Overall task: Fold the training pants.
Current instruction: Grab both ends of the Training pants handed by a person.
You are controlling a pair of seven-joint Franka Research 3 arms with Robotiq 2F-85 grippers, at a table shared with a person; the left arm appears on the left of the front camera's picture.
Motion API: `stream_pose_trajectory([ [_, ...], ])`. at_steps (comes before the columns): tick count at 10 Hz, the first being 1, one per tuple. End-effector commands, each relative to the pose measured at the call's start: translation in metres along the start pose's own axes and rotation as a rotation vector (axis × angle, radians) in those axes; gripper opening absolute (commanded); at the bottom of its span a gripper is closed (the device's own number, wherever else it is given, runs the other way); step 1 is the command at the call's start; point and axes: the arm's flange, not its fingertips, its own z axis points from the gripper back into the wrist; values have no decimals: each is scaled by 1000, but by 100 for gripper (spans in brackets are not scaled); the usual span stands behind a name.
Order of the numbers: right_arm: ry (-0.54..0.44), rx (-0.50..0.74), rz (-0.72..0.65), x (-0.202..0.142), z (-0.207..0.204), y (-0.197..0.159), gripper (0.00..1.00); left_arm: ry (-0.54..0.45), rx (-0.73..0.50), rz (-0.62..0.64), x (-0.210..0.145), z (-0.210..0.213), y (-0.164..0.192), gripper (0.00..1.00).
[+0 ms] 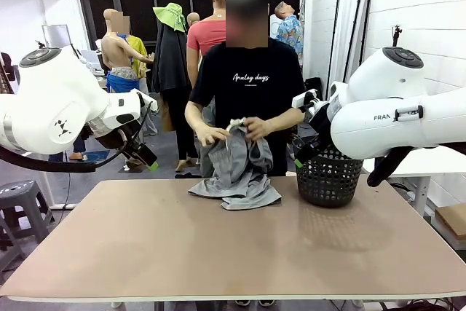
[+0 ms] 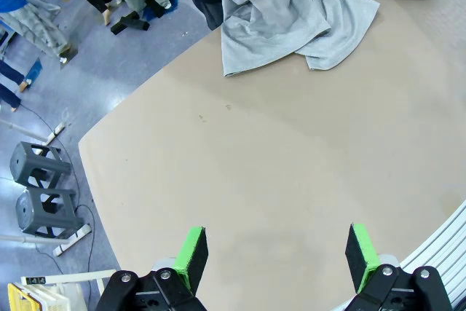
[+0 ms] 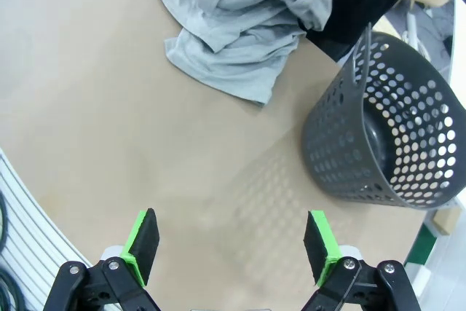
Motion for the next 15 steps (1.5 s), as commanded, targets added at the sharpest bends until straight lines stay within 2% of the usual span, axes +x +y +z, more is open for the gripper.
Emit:
stream_pose_trajectory([
  [1, -3, 0, -1, 0, 0, -1, 100, -11, -4, 3, 1, 1, 1, 100],
  [15, -3, 0, -1, 0, 0, -1, 100, -11, -4, 3, 1, 1, 1, 100],
])
